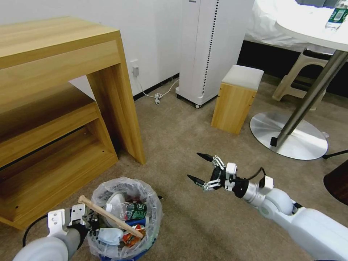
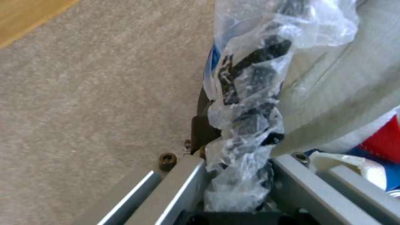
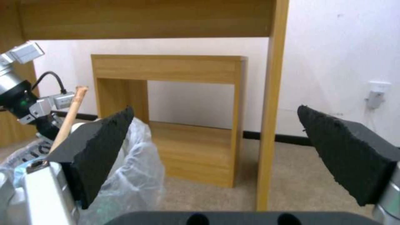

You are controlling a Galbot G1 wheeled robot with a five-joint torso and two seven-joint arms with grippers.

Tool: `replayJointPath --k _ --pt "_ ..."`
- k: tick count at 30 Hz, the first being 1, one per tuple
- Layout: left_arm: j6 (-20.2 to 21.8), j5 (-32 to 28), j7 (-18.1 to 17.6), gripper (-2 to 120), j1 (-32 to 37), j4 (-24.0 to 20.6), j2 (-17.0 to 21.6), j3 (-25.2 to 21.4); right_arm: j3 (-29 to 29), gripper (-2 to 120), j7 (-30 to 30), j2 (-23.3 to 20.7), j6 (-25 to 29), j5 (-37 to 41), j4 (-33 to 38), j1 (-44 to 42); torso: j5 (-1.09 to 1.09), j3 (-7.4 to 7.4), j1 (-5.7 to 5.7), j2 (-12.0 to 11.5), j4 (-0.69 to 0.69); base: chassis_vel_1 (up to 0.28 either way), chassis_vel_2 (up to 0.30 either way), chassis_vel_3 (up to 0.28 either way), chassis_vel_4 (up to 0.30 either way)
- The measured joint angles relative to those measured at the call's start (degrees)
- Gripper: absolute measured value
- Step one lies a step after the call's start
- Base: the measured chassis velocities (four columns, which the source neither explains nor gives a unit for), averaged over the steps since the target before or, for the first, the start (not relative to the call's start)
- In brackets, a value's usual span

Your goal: Pick up the trash bin and place the garbage on the floor into it.

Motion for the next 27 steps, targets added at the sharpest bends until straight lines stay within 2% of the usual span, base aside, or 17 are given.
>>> replayJointPath --k 1,4,5,12,17,27 --pt "0.0 -1.4 -0.6 0 -0.4 0.6 1.6 0.0 0.7 100 0.0 0.0 0.2 -0.2 0.0 -0.5 -0.01 0.00 0.00 0.0 0.00 0.000 0.000 0.000 0.000" --pt "0.0 -2.5 -1.0 0 -0.7 1.0 2.8 0.1 1.3 100 0.0 0.0 0.4 -0.2 0.0 -1.0 -0.02 0.00 0.00 0.0 0.00 0.000 0.000 0.000 0.000" --pt "0.0 -4.4 -1.8 0 -1.0 1.7 5.1 0.5 2.8 100 0.0 0.3 0.6 -0.4 0.0 -2.1 -0.02 0.00 0.00 0.0 0.00 0.000 0.000 0.000 0.000" --pt "0.0 -6.2 -2.1 0 -3.6 4.8 7.4 2.7 5.0 100 0.0 0.9 0.7 -1.1 0.0 -4.4 -0.03 0.00 0.00 0.0 0.00 0.000 0.000 0.000 0.000" --pt "0.0 -10.8 -3.2 0 -5.9 6.7 10.2 3.8 6.3 100 0.0 0.7 0.9 -1.6 -0.4 -6.0 0.00 0.00 0.00 0.0 0.00 0.000 0.000 0.000 0.000" --pt "0.0 -14.4 -4.3 0 -9.2 9.3 11.9 6.0 6.9 100 0.0 0.5 1.5 -1.5 -1.0 -6.6 -0.01 0.00 0.00 0.0 0.00 0.000 0.000 0.000 0.000"
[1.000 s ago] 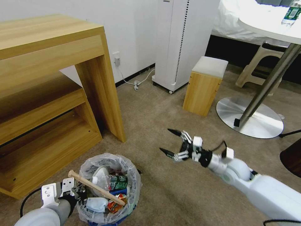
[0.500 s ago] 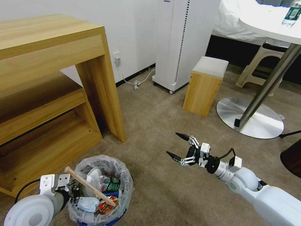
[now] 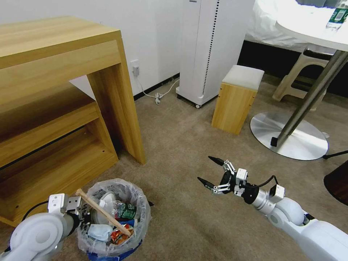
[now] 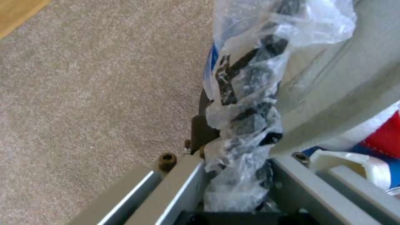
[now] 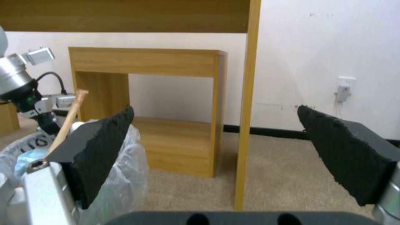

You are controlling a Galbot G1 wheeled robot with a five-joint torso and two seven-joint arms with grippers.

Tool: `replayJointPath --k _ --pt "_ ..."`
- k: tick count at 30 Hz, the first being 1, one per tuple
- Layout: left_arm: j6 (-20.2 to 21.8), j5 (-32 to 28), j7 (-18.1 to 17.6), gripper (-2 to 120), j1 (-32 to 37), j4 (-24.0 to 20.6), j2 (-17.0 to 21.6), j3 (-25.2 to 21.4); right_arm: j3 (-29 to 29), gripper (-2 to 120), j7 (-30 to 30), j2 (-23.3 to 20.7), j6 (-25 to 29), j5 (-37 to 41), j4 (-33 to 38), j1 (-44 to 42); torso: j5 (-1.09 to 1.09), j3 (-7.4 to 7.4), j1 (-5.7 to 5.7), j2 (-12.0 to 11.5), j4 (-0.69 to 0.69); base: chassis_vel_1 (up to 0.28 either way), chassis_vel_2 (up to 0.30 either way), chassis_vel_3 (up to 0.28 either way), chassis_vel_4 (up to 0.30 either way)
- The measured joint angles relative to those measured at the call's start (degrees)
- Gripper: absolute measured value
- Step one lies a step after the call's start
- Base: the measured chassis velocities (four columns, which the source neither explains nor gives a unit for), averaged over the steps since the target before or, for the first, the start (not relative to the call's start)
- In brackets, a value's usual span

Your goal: Pick up the trash bin and place the garbage on the floor into it.

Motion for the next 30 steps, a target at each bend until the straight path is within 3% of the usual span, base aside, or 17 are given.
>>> replayJointPath --k 30 --pt "0.0 -2.2 -0.6 0 -8.9 6.1 0.4 10.0 1.0 100 0.3 1.4 0.3 -0.8 -1.0 -2.3 0.05 -0.01 0.00 0.0 0.01 0.000 0.000 0.000 0.000"
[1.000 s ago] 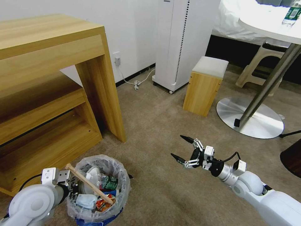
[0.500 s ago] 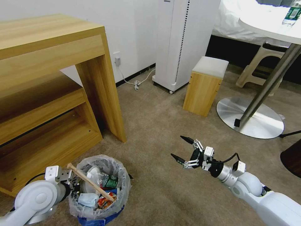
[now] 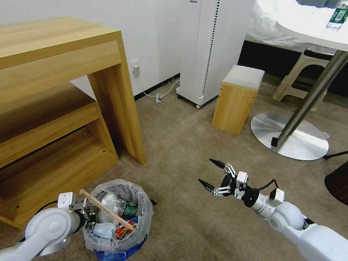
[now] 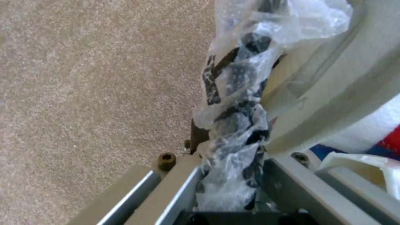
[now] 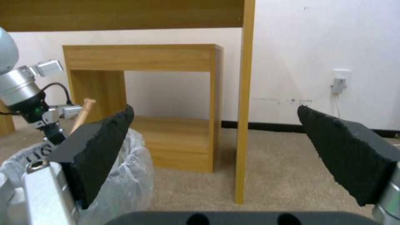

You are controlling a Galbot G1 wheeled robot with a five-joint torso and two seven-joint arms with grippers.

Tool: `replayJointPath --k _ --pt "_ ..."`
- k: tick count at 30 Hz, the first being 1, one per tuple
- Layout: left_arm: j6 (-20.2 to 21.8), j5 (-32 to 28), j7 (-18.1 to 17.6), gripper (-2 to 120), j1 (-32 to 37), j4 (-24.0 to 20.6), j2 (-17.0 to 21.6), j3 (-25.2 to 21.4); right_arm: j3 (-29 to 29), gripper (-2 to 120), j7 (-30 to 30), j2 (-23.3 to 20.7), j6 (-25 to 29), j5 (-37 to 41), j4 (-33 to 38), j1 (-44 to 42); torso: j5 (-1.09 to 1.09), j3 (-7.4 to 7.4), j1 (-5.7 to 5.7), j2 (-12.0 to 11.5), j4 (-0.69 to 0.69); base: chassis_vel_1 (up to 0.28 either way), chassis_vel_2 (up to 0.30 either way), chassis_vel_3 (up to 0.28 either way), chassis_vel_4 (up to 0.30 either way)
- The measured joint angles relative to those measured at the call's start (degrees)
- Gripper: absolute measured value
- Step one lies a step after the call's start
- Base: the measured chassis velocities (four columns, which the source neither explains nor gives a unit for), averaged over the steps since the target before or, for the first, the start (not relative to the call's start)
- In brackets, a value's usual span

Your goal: Pick up the trash bin and place the garbage on the floor into it.

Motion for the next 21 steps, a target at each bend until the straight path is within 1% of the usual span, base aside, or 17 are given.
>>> replayJointPath --k 3,8,10,11,12,13,14,15,18,19,20,21 --pt "0.0 -1.2 -0.7 0 -1.1 0.1 0.1 0.5 -0.2 100 0.0 0.1 0.0 0.0 -0.2 0.2 -0.08 0.01 0.00 0.0 -0.01 0.000 0.000 0.000 0.000" --pt "0.0 -1.9 -0.9 0 -1.0 -0.1 0.9 0.2 -0.5 100 0.3 0.1 0.0 0.0 -0.4 0.8 -0.10 0.02 0.00 0.0 -0.03 0.000 0.000 0.000 0.000" --pt "0.0 -2.0 -1.0 7 -0.5 -0.3 1.0 -0.3 -0.7 100 0.4 0.1 0.0 0.1 -0.4 1.1 -0.08 0.02 0.01 0.0 -0.02 0.000 0.000 0.000 0.000" --pt "0.0 -2.0 -1.0 13 -0.1 -0.5 1.0 -0.6 -0.8 100 0.6 0.1 0.0 0.1 -0.4 1.3 -0.06 0.02 0.01 0.0 -0.01 0.000 0.000 0.000 0.000" --pt "0.0 -2.0 -1.0 13 -0.1 -0.5 1.0 -0.6 -0.8 100 0.6 0.1 0.0 0.1 -0.4 1.3 -0.06 0.02 0.01 0.0 -0.01 0.000 0.000 0.000 0.000" --pt "0.0 -2.1 -1.0 17 0.3 -0.7 1.0 -1.0 -1.0 100 0.7 0.1 0.0 0.1 -0.4 1.5 -0.06 0.02 0.00 0.0 -0.01 0.000 0.000 0.000 0.000" --pt "0.0 -2.1 -1.1 25 0.5 -0.8 1.1 -1.3 -1.2 100 0.9 0.0 -0.1 0.1 -0.4 1.6 -0.06 0.02 0.01 0.0 -0.01 0.000 0.000 0.000 0.000" --pt "0.0 -2.1 -1.1 25 0.5 -0.8 1.1 -1.3 -1.2 100 0.9 0.0 -0.1 0.1 -0.4 1.6 -0.06 0.02 0.01 0.0 -0.01 0.000 0.000 0.000 0.000" --pt "0.0 -2.4 -1.2 38 1.0 -1.2 1.3 -2.0 -1.5 100 1.2 -0.1 -0.2 0.1 -0.4 1.8 -0.05 0.02 0.00 0.0 -0.01 0.000 0.000 0.000 0.000" --pt "0.0 -2.5 -1.3 41 1.2 -1.3 1.4 -2.3 -1.5 100 1.2 -0.1 -0.2 0.1 -0.4 1.8 -0.05 0.02 0.01 0.0 -0.01 0.000 0.000 0.000 0.000" --pt "0.0 -2.5 -1.3 41 1.2 -1.3 1.4 -2.3 -1.5 100 1.2 -0.1 -0.2 0.1 -0.4 1.8 -0.05 0.02 0.01 0.0 -0.01 0.000 0.000 0.000 0.000" --pt "0.0 -2.5 -1.4 47 1.4 -1.4 1.4 -2.5 -1.6 100 1.2 -0.1 -0.2 0.1 -0.4 1.8 -0.04 0.02 0.01 0.0 -0.01 0.000 0.000 0.000 0.000"
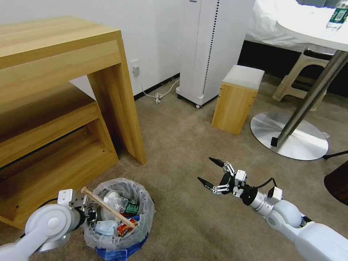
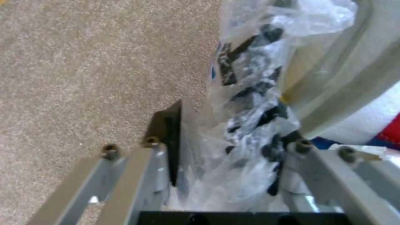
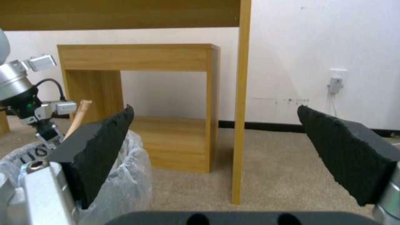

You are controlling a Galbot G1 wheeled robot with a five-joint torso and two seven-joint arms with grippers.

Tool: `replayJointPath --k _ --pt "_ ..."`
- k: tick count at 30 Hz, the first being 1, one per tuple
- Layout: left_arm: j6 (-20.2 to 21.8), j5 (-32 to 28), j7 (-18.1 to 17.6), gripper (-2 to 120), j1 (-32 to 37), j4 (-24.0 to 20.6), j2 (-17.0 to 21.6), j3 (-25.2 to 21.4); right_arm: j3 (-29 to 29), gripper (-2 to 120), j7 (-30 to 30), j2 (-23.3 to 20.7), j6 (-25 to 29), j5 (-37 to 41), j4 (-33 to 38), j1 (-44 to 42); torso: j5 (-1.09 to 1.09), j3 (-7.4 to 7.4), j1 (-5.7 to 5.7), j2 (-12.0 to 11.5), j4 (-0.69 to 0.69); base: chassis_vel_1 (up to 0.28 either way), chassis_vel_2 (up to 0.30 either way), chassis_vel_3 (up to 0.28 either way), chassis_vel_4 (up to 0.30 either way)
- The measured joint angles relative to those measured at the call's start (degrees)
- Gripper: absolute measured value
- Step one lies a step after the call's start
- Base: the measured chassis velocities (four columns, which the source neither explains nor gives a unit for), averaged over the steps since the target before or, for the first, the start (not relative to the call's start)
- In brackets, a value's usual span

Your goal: Pick up the trash bin and place the garbage on the floor into it.

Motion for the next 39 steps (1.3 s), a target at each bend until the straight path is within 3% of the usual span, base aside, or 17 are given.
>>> replayJointPath --k 3,7,15,18,35,39 --pt "0.0 -0.1 0.0 55 0.7 -0.2 0.2 -0.7 -0.1 100 0.1 0.0 0.0 0.0 0.1 0.1 0.00 0.00 0.00 0.0 0.00 0.000 0.000 0.000 0.000" --pt "0.0 0.4 0.0 76 1.9 -0.4 0.3 -1.6 -0.4 100 0.6 0.0 0.0 0.0 0.3 0.2 0.00 0.00 0.00 0.0 0.00 0.000 0.000 0.000 0.000" --pt "0.0 0.3 -0.4 97 2.6 -0.8 0.1 -2.1 -0.7 100 1.0 0.2 0.0 0.0 0.3 0.4 0.00 0.00 0.00 0.0 0.00 0.000 0.000 0.000 0.000" --pt "0.0 0.2 -0.8 92 3.3 -1.3 0.2 -3.0 -0.8 100 0.6 0.2 0.1 0.1 0.3 0.4 -0.01 -0.01 0.00 0.0 0.00 0.000 0.000 0.000 0.000" --pt "-1.1 -6.3 -6.0 25 10.5 -10.0 7.8 -12.6 -2.6 100 0.8 1.1 0.2 0.4 -0.2 2.7 0.00 -0.01 0.00 0.0 0.00 0.000 0.000 0.000 0.000" --pt "-1.3 -7.7 -7.1 21 11.7 -11.2 9.1 -14.3 -2.3 100 0.8 0.8 0.2 0.5 -0.3 2.6 0.01 -0.01 0.00 0.0 0.00 0.000 0.000 0.000 0.000"
